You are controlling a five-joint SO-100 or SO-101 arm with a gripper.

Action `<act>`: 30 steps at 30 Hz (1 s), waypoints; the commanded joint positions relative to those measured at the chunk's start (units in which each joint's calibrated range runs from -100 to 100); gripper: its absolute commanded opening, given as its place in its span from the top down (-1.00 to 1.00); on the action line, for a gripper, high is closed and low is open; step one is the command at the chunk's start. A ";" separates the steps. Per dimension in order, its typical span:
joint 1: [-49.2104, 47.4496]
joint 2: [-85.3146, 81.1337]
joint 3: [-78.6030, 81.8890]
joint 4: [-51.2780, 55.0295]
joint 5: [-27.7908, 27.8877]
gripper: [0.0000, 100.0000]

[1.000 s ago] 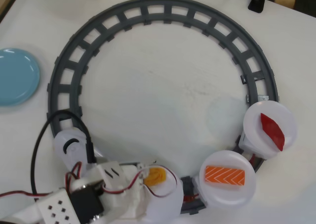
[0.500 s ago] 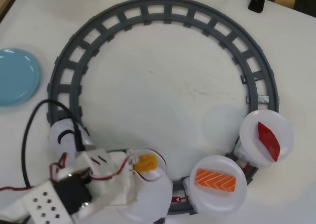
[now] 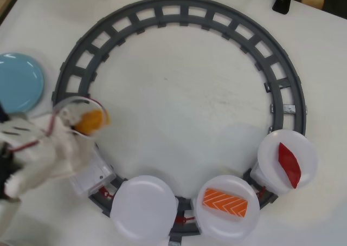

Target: Pick up the sushi from the Shinkansen and put it on the blue dish

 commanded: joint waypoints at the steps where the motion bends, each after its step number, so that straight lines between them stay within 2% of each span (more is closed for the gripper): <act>1: -7.79 2.45 -2.44 -0.40 -1.82 0.95; 13: -21.96 27.17 -14.70 -0.49 -2.87 0.95; 21: -31.20 36.22 -24.71 0.02 -2.87 0.95; 30: -36.84 44.93 -31.11 -0.49 -2.66 0.95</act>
